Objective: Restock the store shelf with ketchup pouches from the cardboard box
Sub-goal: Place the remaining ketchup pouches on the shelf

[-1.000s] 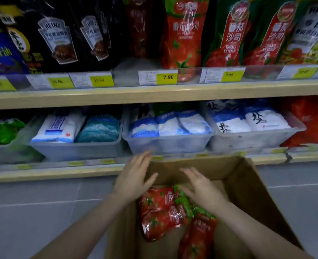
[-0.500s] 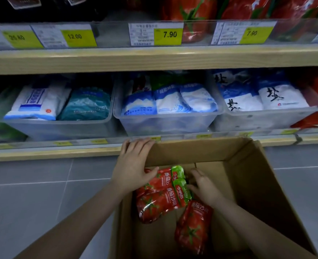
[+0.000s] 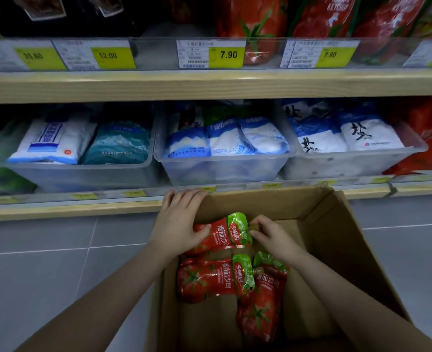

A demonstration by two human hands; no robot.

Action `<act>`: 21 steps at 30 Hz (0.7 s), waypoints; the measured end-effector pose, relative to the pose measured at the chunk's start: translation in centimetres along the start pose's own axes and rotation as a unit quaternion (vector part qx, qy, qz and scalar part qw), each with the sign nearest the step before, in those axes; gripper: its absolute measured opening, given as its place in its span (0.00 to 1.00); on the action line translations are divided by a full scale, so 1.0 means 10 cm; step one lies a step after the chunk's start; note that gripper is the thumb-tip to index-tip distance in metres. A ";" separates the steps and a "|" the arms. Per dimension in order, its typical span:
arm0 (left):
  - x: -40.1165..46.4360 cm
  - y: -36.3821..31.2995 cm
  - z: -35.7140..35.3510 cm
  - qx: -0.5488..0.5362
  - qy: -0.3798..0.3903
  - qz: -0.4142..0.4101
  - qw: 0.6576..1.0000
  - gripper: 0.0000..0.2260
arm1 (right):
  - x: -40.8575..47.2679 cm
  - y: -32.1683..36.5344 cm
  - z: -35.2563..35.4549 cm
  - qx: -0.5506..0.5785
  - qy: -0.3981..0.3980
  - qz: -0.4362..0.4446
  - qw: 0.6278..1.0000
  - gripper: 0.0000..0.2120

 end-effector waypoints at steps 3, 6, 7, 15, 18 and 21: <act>-0.02 0.00 0.02 0.010 -0.002 -0.012 1.000 0.31 | -0.04 0.31 0.13 0.000 -0.033 0.059 0.998 0.03; -0.02 -0.02 0.05 0.004 0.017 -0.009 1.000 0.34 | -0.12 0.64 0.26 -0.021 -0.041 0.112 0.993 0.05; -0.02 -0.03 0.08 0.000 0.026 -0.010 1.000 0.35 | -0.14 0.73 0.31 -0.033 -0.035 0.127 0.991 0.06; 0.40 -0.49 0.58 -0.176 0.139 0.010 0.975 0.40 | -0.31 1.42 1.15 -0.068 0.000 0.154 0.986 0.07; 0.86 -0.69 1.05 -0.235 0.153 -0.012 0.960 0.32 | -0.29 1.92 1.59 -0.066 0.005 0.177 0.982 0.04; 1.18 -0.86 1.45 -0.278 0.169 -0.012 0.946 0.20 | -0.23 2.31 1.98 -0.048 0.032 0.161 0.985 0.04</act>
Point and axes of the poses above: each hand's wrist, its own x-axis towards the middle knuckle, its own z-axis out of the back of the hand, y = z × x, the point moved 3 cm from there along x, towards the middle knuckle, and after that the axes turned 3 degrees about -y, right-handed, at the moved point
